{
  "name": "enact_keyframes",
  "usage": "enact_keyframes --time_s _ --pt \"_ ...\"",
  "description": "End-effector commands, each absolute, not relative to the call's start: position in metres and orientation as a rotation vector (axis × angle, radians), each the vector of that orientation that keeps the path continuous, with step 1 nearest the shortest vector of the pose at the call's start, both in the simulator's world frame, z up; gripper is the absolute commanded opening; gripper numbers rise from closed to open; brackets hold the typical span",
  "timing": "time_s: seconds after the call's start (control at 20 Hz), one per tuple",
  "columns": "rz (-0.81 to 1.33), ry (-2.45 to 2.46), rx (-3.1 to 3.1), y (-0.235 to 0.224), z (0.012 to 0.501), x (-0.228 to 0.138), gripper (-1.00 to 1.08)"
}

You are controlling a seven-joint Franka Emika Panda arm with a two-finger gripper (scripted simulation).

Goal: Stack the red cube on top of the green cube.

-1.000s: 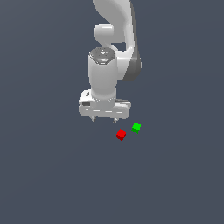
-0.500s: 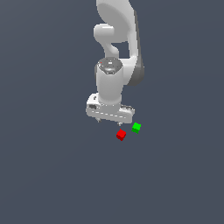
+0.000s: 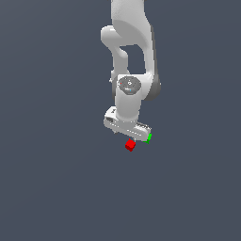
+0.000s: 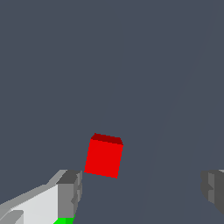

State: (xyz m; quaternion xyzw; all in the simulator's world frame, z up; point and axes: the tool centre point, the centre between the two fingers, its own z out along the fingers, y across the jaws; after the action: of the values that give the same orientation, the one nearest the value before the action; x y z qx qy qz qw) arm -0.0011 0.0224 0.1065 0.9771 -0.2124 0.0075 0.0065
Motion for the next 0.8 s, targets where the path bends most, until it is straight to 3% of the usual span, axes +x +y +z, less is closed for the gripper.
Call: enact_keyframes --time_s 0.0,0.75 --pt "0.018 -0.743 3.042 0.03 0.096 -0.001 1.0" --pt "0.0 -0.944 2.996 0.052 0.07 0.004 1.0"
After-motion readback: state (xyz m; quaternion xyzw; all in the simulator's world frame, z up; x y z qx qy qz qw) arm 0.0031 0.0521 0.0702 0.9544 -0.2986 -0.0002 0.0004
